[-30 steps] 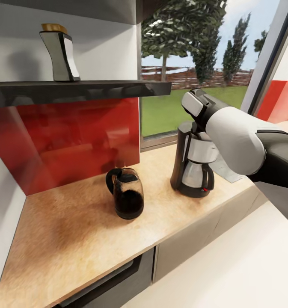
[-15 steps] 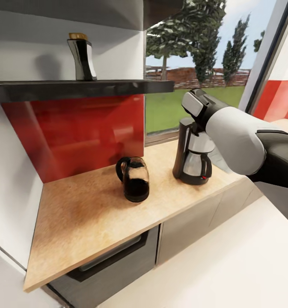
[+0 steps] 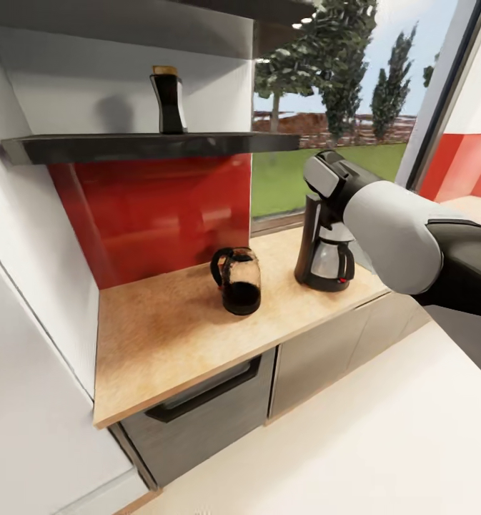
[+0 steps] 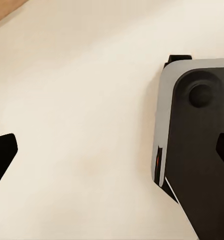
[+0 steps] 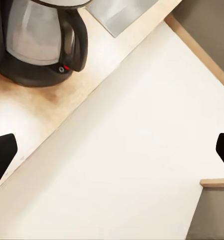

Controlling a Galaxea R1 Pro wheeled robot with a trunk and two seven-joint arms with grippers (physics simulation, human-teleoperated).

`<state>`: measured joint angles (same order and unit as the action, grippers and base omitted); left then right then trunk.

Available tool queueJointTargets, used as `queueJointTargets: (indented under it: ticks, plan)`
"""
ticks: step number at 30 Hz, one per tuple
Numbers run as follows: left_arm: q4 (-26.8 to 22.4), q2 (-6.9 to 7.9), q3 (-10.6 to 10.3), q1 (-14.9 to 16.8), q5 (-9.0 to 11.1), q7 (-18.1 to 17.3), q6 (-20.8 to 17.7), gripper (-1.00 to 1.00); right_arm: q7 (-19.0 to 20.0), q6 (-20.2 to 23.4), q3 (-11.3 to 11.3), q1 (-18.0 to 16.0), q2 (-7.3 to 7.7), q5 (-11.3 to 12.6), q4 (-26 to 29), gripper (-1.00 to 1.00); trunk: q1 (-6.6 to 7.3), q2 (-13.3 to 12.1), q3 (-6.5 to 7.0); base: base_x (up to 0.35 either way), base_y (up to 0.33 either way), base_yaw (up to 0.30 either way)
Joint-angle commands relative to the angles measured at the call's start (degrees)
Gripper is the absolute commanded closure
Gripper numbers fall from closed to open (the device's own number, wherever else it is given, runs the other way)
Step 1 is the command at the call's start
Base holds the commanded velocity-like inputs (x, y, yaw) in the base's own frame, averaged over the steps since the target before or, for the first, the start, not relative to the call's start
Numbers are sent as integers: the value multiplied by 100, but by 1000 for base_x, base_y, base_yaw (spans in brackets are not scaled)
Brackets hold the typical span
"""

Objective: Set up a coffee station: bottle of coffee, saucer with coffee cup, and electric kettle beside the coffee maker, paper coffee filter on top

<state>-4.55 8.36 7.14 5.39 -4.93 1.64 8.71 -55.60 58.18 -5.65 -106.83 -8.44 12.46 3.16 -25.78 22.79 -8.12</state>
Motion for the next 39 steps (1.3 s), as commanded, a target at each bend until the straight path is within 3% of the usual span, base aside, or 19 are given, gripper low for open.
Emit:
queueJointTargets:
  ticks: [1, 7, 15, 21, 24, 27, 30, 31, 37, 39]
  plan:
    - [7, 2, 42, 5, -52, 11, 24, -100, -57, 11, -41, 47, 5, 15, 8, -100, 0, 13, -13, -280, 95, 0]
    - [7, 14, 46, 5, -52, 11, 25, -100, -48, 5, -34, 400, 217, 15, 9, -100, 0, 13, -13, -126, 32, 0]
    - [8, 16, 45, 5, -52, 11, 34, -100, 80, -13, -32, 1053, 776, 34, 34, -100, 0, 13, -13, -14, 3, 0]
    - [8, 10, 43, 5, -52, 11, 38, -100, 1213, -219, -13, 1557, 1320, -18, 36, -100, 0, 13, -13, -1, 0, 0]
    - [7, 7, 42, 5, -52, 11, 43, -100, 1702, -439, -6, 1837, 1476, -116, 31, -100, 0, 13, -13, 0, 0, 0]
    - [7, 2, 46, 5, -48, 11, 49, -100, 1994, -913, 1, 2311, 1598, -321, 28, -100, 0, 13, -13, 0, 0, 0]
    - [7, 3, 51, 5, -45, 11, 51, -100, 2121, -1664, 8, 2842, 1653, -512, 19, -100, 0, 13, -13, 0, 0, 0]
    - [7, 16, 55, 5, -44, 11, 55, -100, 2278, -2359, 10, 3353, 1668, -617, 8, -100, 0, 13, -13, 0, 0, 0]
    - [7, 24, 53, 5, -37, 11, 74, -100, 2964, -3547, 12, 4534, 1650, -678, -5, -100, 0, 13, -13, 0, 0, 0]
    - [7, 21, 52, 5, -39, 11, 76, -100, 3124, -3770, 12, 4775, 1637, -680, -6, -100, 0, 13, -13, 0, 0, 0]
